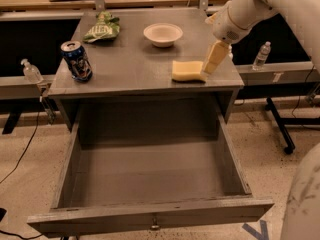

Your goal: Pick sponge from top drawer and place on counter

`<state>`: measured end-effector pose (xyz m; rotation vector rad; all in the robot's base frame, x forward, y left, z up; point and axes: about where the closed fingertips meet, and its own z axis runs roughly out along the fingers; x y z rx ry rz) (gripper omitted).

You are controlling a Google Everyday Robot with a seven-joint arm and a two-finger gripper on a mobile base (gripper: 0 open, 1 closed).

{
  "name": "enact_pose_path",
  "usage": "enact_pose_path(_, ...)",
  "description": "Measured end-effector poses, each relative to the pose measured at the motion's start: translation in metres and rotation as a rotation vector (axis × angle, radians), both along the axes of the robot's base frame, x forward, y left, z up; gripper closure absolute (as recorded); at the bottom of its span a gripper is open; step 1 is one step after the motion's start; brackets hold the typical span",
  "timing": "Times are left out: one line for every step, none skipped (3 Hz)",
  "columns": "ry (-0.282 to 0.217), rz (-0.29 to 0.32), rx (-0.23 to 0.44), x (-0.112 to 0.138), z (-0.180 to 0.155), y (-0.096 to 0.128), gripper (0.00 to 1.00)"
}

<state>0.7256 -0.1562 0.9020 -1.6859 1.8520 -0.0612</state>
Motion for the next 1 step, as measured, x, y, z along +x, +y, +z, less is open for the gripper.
enact_pose_path(0.000,0.000,0.000,0.0000,-0.0001,0.0001,0.00)
